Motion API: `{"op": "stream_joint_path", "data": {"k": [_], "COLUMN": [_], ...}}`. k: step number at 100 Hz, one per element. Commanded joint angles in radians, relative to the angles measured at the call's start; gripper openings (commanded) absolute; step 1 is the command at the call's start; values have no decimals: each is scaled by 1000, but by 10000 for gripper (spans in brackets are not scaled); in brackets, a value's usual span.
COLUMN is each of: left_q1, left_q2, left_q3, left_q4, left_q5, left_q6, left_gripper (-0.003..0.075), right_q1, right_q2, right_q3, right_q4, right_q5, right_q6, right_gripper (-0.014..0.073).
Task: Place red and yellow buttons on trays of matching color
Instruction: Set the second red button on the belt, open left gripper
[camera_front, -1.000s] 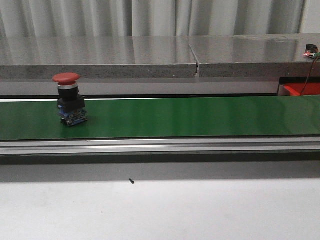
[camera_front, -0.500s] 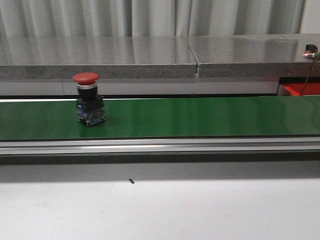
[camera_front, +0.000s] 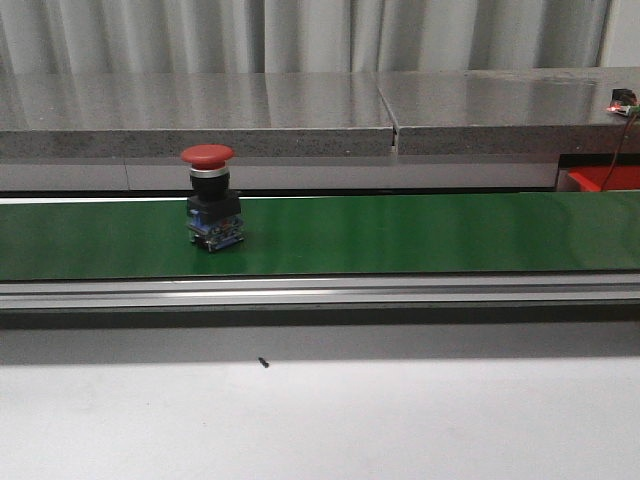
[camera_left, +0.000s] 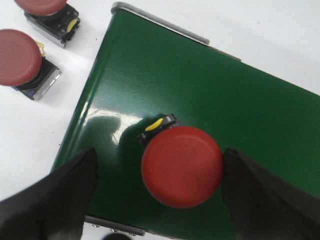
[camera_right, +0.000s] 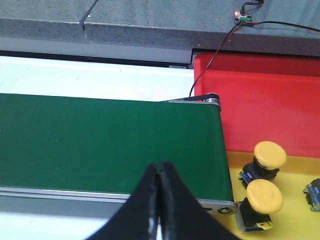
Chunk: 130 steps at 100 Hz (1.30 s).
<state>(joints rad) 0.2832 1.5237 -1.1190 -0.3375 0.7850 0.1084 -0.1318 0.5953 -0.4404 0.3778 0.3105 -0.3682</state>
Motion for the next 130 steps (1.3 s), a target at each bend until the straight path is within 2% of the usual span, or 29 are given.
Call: {"op": "stream_joint_path", "data": {"k": [1, 9, 18, 43, 73, 104, 130], "left_q1": [-29, -56, -94, -217, -336, -344, -344], "left_q2": [-94, -133, -180, -298, -447, -649, -797], "left_q3": [-26, -26, -26, -25, 90, 293, 385], "left_q4": [-21, -21, -19, -11, -9, 10, -2], "left_q5": [-1, 16, 31, 71, 58, -19, -50], "left_q6": [44, 47, 59, 130, 130, 130, 130], "left_gripper": [511, 477, 395, -22, -20, -20, -20], "right_q1": [2, 2, 2, 2, 2, 2, 2], "right_q2": [-1, -1, -1, -1, -1, -1, -1], "right_q3": [-26, -26, -26, -26, -26, -26, -26], "right_q4": [12, 12, 12, 12, 12, 12, 12], "right_q5": [-71, -71, -71, -71, -71, -71, -71], "right_q6": [-10, -10, -10, -10, -10, -10, -10], "right_gripper": [-67, -67, -67, -67, -67, -67, -67]}}
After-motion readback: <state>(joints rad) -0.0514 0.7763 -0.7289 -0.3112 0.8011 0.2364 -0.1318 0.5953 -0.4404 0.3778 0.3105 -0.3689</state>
